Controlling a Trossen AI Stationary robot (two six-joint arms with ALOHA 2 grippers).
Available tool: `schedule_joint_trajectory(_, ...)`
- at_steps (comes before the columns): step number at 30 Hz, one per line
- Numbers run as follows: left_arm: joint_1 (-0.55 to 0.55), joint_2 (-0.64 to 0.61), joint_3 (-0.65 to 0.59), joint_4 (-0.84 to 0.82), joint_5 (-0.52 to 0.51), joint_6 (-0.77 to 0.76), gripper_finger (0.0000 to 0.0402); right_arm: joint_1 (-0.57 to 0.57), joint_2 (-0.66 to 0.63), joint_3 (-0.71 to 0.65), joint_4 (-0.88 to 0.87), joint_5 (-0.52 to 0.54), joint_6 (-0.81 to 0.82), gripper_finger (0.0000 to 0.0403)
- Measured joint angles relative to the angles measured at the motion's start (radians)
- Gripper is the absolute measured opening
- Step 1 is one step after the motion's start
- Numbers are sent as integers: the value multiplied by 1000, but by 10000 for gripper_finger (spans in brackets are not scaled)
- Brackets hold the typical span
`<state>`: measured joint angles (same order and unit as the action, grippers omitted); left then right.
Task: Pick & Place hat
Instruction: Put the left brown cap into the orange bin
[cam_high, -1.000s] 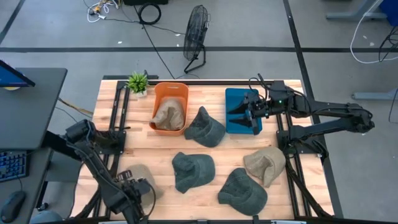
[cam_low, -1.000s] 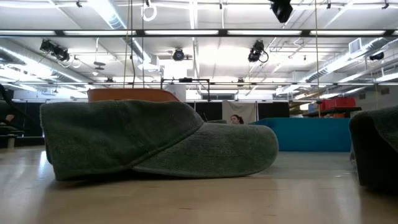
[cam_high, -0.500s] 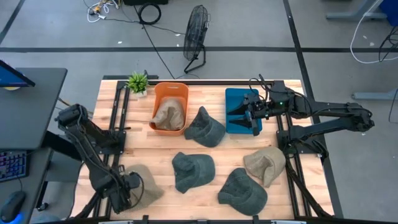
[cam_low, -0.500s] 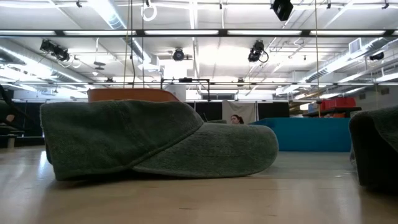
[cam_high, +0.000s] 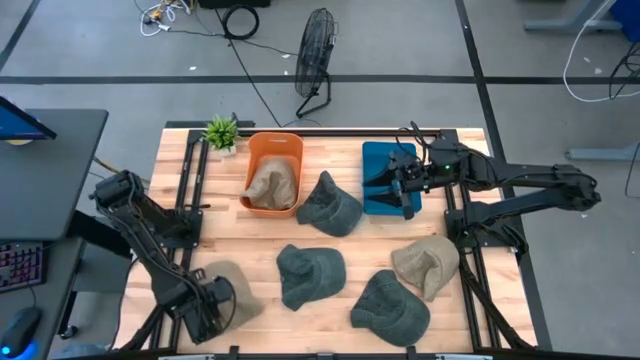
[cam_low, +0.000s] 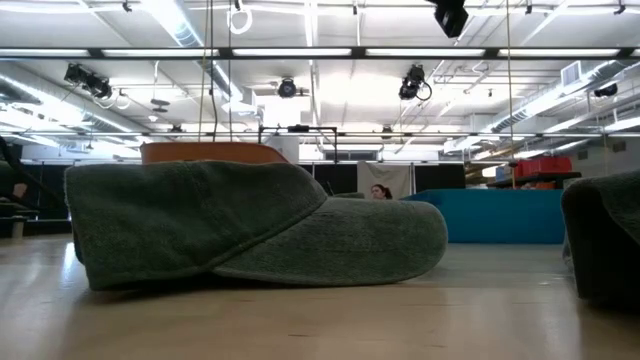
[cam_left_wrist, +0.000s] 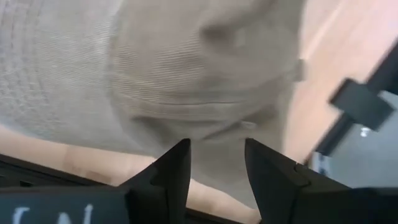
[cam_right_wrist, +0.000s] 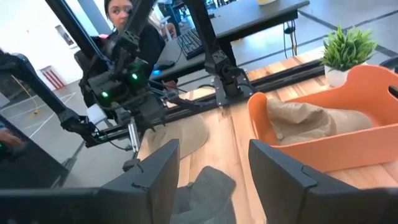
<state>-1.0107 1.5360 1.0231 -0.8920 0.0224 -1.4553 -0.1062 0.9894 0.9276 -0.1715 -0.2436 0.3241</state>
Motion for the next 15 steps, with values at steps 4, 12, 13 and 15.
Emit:
schedule_joint_trajectory(4, 0, 0, 36, -18, -55, -6, 156, 0, 31, 0, -1, 0, 0, 196)
schedule_joint_trajectory(12, 48, 0, 28, -98, -117, -68, 156, 0, 73, 0, 4, 0, -27, 196)
schedule_joint_trajectory(13, 57, 0, 28, -94, -130, -62, 156, 0, 73, 0, 4, -1, -30, 196)
schedule_joint_trajectory(15, 75, 2, 28, -87, -137, -25, 156, 0, 73, 0, 4, -5, -38, 196)
